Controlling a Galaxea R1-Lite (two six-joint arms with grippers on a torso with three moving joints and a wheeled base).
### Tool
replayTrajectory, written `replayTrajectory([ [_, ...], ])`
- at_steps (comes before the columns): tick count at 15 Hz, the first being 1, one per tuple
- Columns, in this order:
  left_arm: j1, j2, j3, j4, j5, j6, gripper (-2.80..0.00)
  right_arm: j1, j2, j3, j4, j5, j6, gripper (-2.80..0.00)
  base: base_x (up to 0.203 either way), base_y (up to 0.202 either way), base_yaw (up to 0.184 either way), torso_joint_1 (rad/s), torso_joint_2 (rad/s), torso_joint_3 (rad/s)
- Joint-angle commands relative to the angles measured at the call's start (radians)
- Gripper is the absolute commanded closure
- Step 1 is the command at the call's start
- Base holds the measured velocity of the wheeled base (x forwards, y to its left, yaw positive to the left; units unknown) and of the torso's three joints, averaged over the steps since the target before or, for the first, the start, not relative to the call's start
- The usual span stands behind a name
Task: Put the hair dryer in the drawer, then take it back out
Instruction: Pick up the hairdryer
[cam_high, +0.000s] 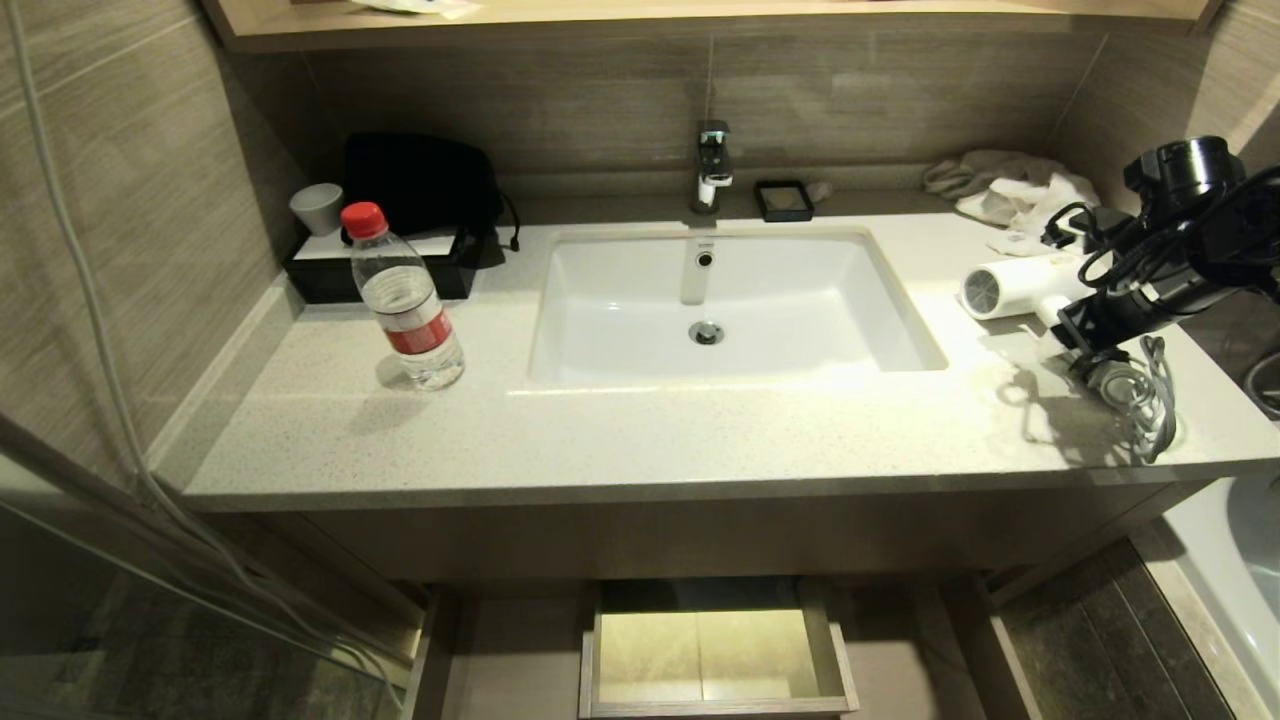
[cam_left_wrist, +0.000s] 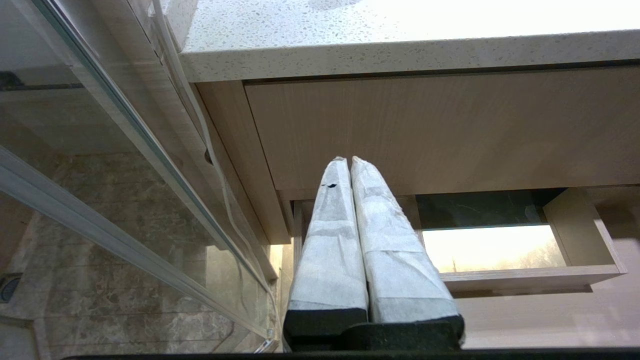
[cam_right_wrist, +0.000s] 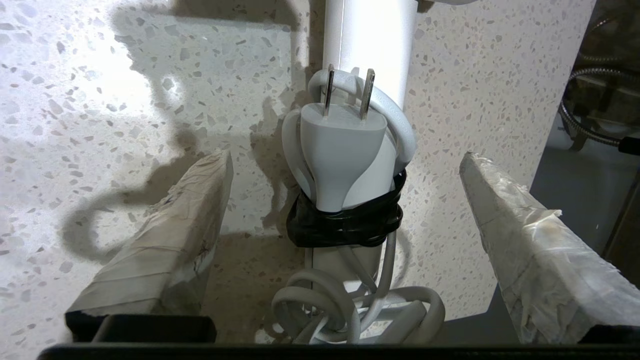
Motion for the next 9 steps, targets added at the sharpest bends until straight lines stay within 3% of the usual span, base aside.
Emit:
replayTrajectory([
  [1, 0.000, 0.000, 0.000, 0.000, 0.000, 0.000, 0.00, -0.015, 0.025, -0.001, -0.001, -0.001, 0.002, -2.80, 0.000, 0.000, 0.000, 0.000, 0.00, 0.000],
  [4, 0.000, 0.000, 0.000, 0.000, 0.000, 0.000, 0.00, -0.017, 0.046, -0.001, -0.041, -0.003, 0.056, -2.80, 0.000, 0.000, 0.000, 0.000, 0.00, 0.000],
  [9, 0.000, 0.000, 0.000, 0.000, 0.000, 0.000, 0.00, -0.017, 0.057, 0.000, -0.043, -0.001, 0.070, -2.80, 0.000, 0.000, 0.000, 0.000, 0.00, 0.000],
])
